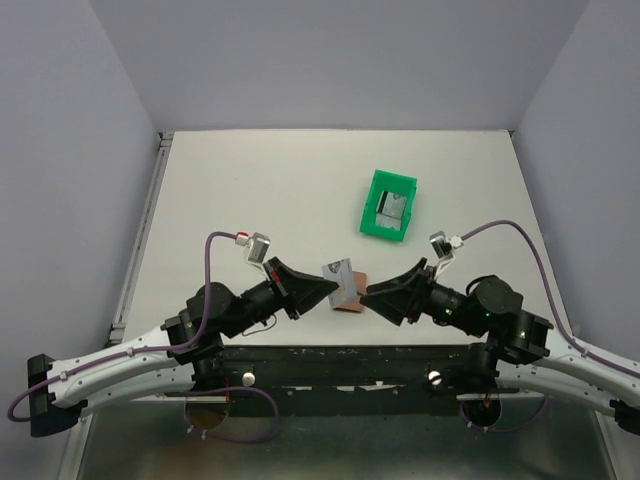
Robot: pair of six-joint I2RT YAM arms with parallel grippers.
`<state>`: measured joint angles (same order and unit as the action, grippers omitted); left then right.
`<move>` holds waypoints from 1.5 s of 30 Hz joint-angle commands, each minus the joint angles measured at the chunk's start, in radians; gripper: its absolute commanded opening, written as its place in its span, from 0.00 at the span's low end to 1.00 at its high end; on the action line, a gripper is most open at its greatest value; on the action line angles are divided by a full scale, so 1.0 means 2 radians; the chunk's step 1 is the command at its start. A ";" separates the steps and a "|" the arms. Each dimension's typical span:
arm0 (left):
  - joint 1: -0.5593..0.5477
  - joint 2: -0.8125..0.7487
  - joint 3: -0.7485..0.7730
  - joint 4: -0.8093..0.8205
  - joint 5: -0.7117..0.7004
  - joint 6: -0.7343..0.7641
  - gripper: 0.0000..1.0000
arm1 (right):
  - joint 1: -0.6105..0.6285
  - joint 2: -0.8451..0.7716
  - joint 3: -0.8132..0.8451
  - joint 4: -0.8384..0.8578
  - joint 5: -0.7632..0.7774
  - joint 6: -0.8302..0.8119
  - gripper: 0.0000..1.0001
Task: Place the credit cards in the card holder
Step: Pick up the credit card at the corner of the board.
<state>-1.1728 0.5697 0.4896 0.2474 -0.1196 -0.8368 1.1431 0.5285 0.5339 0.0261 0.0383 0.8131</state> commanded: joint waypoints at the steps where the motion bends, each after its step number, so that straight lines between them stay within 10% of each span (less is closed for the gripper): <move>1: 0.000 0.026 0.018 0.020 0.059 0.010 0.00 | -0.002 -0.027 0.041 -0.093 0.025 -0.074 0.68; 25: 0.000 0.109 0.041 0.094 0.162 0.006 0.00 | -0.002 -0.026 0.052 -0.100 -0.039 -0.097 0.51; 38: 0.005 0.109 0.033 0.093 0.159 0.006 0.00 | -0.002 -0.031 0.046 -0.097 -0.022 -0.090 0.03; 45: 0.017 0.080 0.019 0.058 0.134 0.012 0.59 | -0.002 -0.043 0.051 -0.130 0.024 -0.082 0.00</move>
<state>-1.1580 0.7845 0.5434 0.3973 0.1738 -0.8268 1.1435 0.4610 0.6235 -0.1707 -0.0143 0.6426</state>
